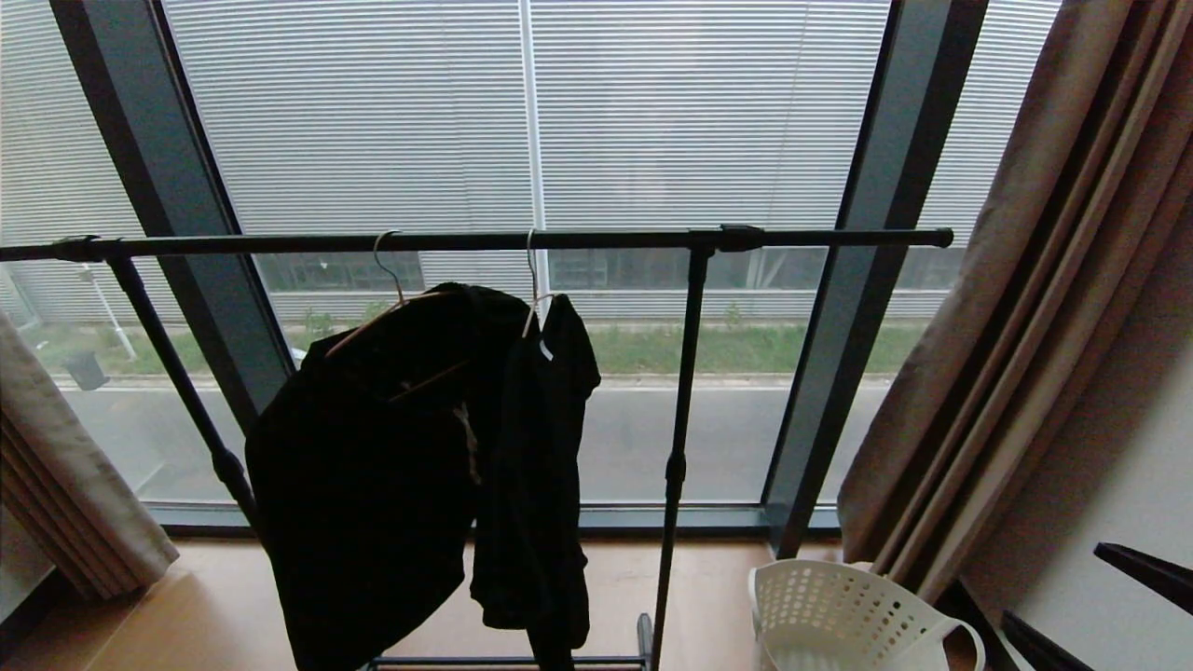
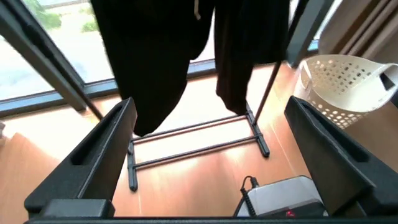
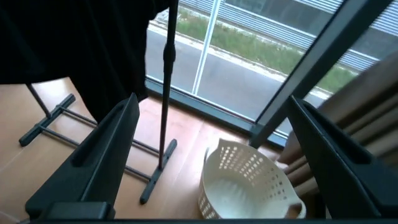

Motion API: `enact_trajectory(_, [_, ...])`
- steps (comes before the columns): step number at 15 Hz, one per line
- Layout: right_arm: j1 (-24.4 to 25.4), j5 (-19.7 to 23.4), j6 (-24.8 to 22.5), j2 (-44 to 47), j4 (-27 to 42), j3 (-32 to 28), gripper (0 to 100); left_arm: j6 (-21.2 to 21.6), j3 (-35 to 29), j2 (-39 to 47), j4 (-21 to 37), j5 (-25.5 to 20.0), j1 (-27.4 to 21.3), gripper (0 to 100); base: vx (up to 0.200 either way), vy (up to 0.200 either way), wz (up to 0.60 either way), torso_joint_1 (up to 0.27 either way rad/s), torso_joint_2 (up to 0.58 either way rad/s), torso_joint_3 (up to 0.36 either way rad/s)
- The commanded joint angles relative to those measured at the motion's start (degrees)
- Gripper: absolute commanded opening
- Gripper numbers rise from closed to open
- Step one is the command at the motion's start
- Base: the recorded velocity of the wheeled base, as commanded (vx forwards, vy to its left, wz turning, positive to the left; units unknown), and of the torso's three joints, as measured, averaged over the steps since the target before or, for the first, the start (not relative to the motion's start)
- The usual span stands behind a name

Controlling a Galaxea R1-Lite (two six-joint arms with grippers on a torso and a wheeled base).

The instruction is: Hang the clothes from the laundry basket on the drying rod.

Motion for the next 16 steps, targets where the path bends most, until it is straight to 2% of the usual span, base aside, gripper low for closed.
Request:
enact_trajectory(1, [-0.7,-2.1,-0.2,-28.4,18.7,0.0,100,-0.1,-0.1,-10.3,1.0,0.9,2.9,100,0.0,0.0,0.0,0.0,0.0,0.0])
enact_trajectory(3, [-4.9,-4.9,-1.1,-38.5,26.4,0.0,100,-2.8,-0.1,-10.5,1.0,2.1,2.9,100,0.0,0.0,0.0,0.0,0.0,0.0])
enact_trajectory(5, [-9.8,-5.0,-1.4,-43.2,30.4,0.0,100,-3.0,-0.1,-10.5,1.0,2.3,2.9,100,0.0,0.0,0.0,0.0,0.0,0.0])
enact_trajectory(6, [-13.8,-4.3,-1.2,-45.1,31.4,0.0,100,-3.1,-0.1,-10.5,0.9,2.4,2.9,100,0.0,0.0,0.0,0.0,0.0,0.0])
enact_trajectory(8, [-14.7,-5.9,-1.3,-47.7,31.4,0.0,100,-2.9,-0.1,-10.8,0.9,2.1,-0.8,100,0.0,0.0,0.0,0.0,0.0,0.0])
enact_trajectory(10, [-14.7,-6.8,-0.9,-47.7,31.4,0.0,100,-2.5,-0.1,-10.9,0.9,1.8,-0.8,100,0.0,0.0,0.0,0.0,0.0,0.0])
enact_trajectory(11, [-14.7,-3.3,-0.9,-47.7,31.5,0.0,100,-2.5,-0.1,-11.7,0.9,1.8,-0.5,100,0.0,0.0,0.0,0.0,0.0,0.0])
enact_trajectory(12, [-14.7,2.5,0.3,-47.8,31.8,-0.2,100,-2.7,-0.1,-13.8,0.8,1.9,0.4,100,0.0,0.0,0.0,0.0,0.0,0.0])
enact_trajectory(13, [-14.7,5.2,2.9,-47.7,33.2,-0.7,100,-2.6,-0.1,-13.9,0.8,2.0,0.7,100,0.0,0.0,0.0,0.0,0.0,0.0])
enact_trajectory(16, [-14.7,6.4,3.4,-47.8,33.2,-0.9,100,-2.7,0.1,-13.9,0.7,2.7,0.7,100,0.0,0.0,0.0,0.0,0.0,0.0])
